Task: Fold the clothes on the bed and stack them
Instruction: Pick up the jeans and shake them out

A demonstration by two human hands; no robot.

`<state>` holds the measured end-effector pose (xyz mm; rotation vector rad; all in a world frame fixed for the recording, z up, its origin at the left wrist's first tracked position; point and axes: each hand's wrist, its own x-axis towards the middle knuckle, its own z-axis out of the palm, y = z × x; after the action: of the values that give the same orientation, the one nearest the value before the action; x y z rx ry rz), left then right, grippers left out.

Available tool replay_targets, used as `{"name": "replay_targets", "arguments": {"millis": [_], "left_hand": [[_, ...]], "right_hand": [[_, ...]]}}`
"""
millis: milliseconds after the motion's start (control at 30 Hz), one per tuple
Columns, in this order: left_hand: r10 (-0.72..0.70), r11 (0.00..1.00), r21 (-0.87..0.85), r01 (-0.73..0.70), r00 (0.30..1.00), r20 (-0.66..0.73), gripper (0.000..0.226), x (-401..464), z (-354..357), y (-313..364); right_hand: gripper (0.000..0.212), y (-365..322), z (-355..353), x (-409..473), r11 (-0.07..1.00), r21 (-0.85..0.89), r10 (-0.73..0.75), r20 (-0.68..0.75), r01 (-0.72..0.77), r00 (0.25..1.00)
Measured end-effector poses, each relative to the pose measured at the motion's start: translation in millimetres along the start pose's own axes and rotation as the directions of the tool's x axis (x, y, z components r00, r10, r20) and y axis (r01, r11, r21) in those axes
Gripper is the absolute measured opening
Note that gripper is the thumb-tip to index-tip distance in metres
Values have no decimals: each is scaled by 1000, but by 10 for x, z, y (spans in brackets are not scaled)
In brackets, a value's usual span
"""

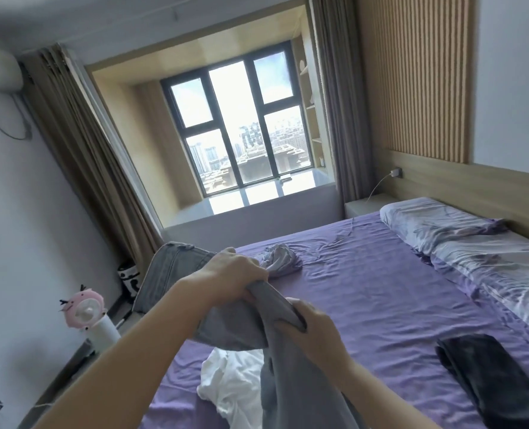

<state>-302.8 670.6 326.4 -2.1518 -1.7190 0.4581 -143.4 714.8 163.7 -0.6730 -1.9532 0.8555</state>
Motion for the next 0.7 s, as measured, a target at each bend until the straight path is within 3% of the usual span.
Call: {"name": "replay_targets", "arguments": {"millis": [233, 400, 533, 700], "left_hand": [[-84, 996, 24, 84, 996, -9, 23, -11, -94, -289], [-62, 997, -58, 56, 993, -100, 28, -23, -45, -354], [-48, 998, -51, 42, 992, -120, 26, -28, 10, -307], [-70, 997, -21, 68, 991, -113, 26, -35, 12, -236]], "right_hand": [[22, 515, 34, -683, 968, -101, 208, -176, -228, 962], [30, 408, 190, -628, 971, -160, 182, 12, -178, 983], [27, 186, 234, -453, 883, 138, 444, 69, -449, 893], [28, 47, 314, -258, 605, 507, 637, 154, -614, 755]]}}
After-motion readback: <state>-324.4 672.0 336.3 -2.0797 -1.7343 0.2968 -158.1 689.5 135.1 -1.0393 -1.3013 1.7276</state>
